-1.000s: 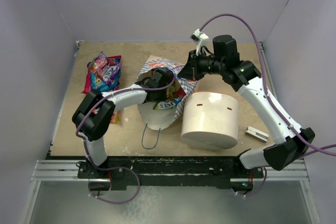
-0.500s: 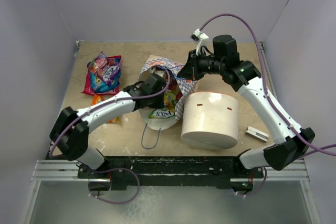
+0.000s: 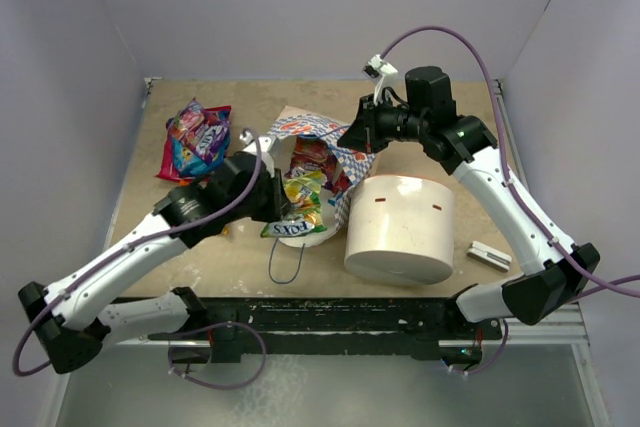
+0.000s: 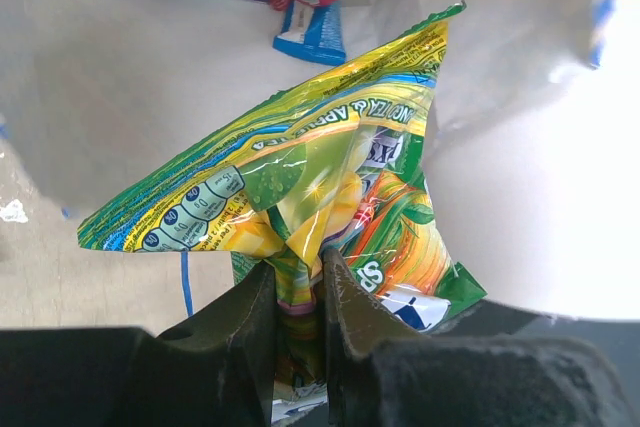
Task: Take the snacks out of the paper bag
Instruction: Take out the snack from the paper bag, then place the snack at the center of the board.
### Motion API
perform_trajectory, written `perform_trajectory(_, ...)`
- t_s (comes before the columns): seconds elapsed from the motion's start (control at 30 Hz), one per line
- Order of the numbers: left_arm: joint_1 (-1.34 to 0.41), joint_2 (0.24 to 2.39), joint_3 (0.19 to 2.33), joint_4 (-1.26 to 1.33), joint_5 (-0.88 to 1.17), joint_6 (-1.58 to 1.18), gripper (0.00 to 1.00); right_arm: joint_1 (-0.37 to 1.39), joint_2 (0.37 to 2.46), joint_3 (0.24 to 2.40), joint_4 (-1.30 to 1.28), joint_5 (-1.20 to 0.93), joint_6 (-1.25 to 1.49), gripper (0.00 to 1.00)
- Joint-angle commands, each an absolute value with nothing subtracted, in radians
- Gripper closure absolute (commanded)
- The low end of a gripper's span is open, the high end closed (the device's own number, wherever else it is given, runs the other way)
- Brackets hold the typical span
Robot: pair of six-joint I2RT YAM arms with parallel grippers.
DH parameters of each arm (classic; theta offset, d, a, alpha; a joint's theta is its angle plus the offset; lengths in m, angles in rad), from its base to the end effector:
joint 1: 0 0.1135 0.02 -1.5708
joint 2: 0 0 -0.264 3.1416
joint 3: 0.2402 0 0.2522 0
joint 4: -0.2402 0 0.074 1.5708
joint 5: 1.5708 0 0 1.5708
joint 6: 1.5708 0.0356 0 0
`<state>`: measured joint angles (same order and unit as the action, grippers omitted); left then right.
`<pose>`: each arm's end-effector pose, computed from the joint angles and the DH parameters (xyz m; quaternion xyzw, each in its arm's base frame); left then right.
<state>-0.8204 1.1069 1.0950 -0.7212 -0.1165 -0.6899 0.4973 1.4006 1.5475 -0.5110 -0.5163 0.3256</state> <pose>0.1590 -0.1645 0.3335 0.0358 0.9116 -0.2396 0.3321 0.2613 0.1619 0.4315 -0.2126 0.7808 0.4121 0.4187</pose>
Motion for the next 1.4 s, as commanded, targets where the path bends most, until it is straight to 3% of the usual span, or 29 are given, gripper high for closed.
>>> perform_trajectory(0.0, -0.821, 0.99, 1.117, -0.759, -0.071, -0.731, 1.0, 0.5, 1.399, 1.553, -0.479, -0.529, 0.337, 1.0)
perform_trajectory(0.33, -0.819, 0.963, 1.424, -1.003, -0.24, -0.672, 1.0, 0.5, 1.409, 1.557, -0.483, -0.537, 0.344, 1.0)
perform_trajectory(0.57, -0.819, 1.13, 1.841, -1.188, -0.692, -0.645, 1.0, 0.5, 1.405, 1.557, -0.485, -0.531, 0.344, 1.0)
perform_trajectory(0.83, -0.807, 1.201, 1.879, -0.703, -0.974, -0.236, 1.0, 0.5, 1.402, 1.559, -0.488, -0.528, 0.344, 1.0)
perform_trajectory(1.03, -0.632, 1.292, 1.826, -0.551, -0.929, -0.133, 1.0, 0.5, 1.402, 1.565, -0.49, -0.524, 0.342, 1.0)
perform_trajectory(1.23, -0.399, 1.343, 1.745, -0.76, -0.743, -0.426, 1.0, 0.5, 1.398, 1.563, -0.499, -0.522, 0.341, 1.0)
perform_trajectory(1.37, -0.205, 1.262, 1.522, -0.869, -0.566, -0.67, 1.0, 0.5, 1.396, 1.56, -0.491, -0.519, 0.343, 1.0)
